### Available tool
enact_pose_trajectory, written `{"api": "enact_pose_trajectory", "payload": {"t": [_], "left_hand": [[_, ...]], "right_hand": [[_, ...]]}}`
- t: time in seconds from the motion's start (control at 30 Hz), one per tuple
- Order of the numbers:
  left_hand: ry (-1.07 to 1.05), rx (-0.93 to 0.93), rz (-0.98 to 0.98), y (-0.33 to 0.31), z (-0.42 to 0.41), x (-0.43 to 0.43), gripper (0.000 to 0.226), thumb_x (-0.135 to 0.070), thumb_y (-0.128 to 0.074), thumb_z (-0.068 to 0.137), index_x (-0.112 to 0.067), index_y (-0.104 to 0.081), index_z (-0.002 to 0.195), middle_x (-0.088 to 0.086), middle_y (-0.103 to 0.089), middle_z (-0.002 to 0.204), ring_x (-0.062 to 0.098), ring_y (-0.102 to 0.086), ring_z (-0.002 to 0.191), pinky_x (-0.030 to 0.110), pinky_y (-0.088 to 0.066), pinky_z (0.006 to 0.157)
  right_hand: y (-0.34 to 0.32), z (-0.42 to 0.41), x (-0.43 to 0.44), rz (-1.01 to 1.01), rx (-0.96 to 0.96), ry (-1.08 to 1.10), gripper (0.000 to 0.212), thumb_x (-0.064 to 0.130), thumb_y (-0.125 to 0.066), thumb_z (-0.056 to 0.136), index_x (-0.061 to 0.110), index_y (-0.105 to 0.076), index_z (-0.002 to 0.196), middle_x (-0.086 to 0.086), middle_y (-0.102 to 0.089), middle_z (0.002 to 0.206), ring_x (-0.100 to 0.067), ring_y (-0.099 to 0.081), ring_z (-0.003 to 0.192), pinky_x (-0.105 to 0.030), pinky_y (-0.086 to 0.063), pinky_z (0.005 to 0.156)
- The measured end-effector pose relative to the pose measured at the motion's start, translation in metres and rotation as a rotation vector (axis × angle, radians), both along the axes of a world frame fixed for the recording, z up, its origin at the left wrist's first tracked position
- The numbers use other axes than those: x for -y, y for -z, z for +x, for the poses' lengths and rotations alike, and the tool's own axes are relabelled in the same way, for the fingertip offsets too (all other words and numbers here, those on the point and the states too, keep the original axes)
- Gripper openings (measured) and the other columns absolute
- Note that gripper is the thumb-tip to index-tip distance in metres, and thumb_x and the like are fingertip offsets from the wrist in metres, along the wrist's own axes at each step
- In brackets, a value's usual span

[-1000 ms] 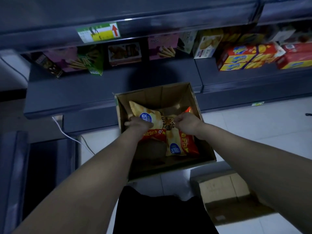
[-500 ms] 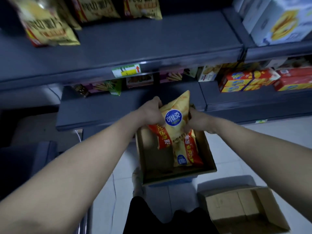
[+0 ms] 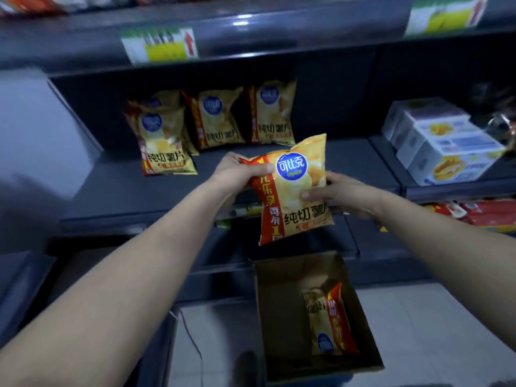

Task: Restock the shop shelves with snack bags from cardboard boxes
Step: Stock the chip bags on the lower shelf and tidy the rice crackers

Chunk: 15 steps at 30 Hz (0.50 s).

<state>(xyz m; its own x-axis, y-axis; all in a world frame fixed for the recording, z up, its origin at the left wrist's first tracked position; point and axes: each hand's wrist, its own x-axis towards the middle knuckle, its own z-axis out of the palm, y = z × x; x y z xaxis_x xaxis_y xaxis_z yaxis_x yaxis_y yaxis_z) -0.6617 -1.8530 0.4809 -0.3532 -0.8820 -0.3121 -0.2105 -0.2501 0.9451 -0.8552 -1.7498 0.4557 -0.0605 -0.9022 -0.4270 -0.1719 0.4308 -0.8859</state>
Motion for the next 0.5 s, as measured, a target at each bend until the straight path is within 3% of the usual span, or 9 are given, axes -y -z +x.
{"api": "enact_pose_trajectory", "payload": {"t": [0.07, 0.17, 0.3, 0.4, 0.5], "left_hand": [[-0.064, -0.099, 0.029, -0.003, 0.006, 0.016, 0.055, -0.019, -0.089, 0.057, -0.012, -0.046, 0.09, 0.017, -0.066, 0.112, 0.031, -0.066, 0.101, 0.049, -0.052, 0.093], [-0.082, -0.127, 0.028, 0.0, 0.018, 0.043, 0.043, -0.011, -0.079, 0.072, -0.018, -0.051, 0.105, 0.011, -0.067, 0.113, 0.029, -0.064, 0.107, 0.051, -0.047, 0.1], [-0.056, -0.141, 0.023, 0.005, 0.033, 0.083, 0.071, -0.001, -0.063, 0.085, -0.025, -0.032, 0.143, 0.001, -0.067, 0.109, 0.024, -0.06, 0.11, 0.045, -0.047, 0.098], [-0.117, -0.123, -0.039, 0.011, 0.042, 0.117, 0.065, 0.004, -0.059, 0.086, -0.018, -0.033, 0.141, -0.005, -0.064, 0.098, 0.019, -0.061, 0.103, 0.036, -0.052, 0.083], [-0.179, -0.031, -0.094, 0.02, 0.049, 0.145, 0.05, 0.004, -0.057, 0.085, -0.005, -0.041, 0.131, -0.003, -0.062, 0.091, 0.021, -0.062, 0.099, 0.029, -0.05, 0.069]], "right_hand": [[-0.006, 0.01, 0.019, -0.037, -0.039, 0.043, 0.031, 0.02, -0.074, 0.079, 0.028, -0.062, 0.106, 0.003, -0.072, 0.106, -0.017, -0.067, 0.099, -0.034, -0.052, 0.084], [-0.008, 0.028, 0.057, -0.116, -0.103, 0.106, 0.033, 0.021, -0.076, 0.077, 0.027, -0.062, 0.106, 0.005, -0.071, 0.107, -0.017, -0.065, 0.102, -0.036, -0.051, 0.093], [-0.004, 0.056, 0.118, -0.215, -0.094, 0.176, 0.052, 0.013, -0.074, 0.078, 0.017, -0.054, 0.126, -0.001, -0.065, 0.12, -0.019, -0.061, 0.11, -0.037, -0.05, 0.096], [0.004, 0.079, 0.159, -0.289, -0.096, 0.148, 0.051, 0.002, -0.069, 0.082, 0.007, -0.049, 0.128, -0.002, -0.061, 0.12, -0.013, -0.056, 0.105, -0.022, -0.05, 0.083], [0.017, 0.095, 0.198, -0.233, -0.162, 0.154, 0.049, 0.016, -0.07, 0.083, 0.011, -0.049, 0.126, 0.001, -0.057, 0.115, -0.015, -0.054, 0.109, -0.029, -0.045, 0.094]]}}
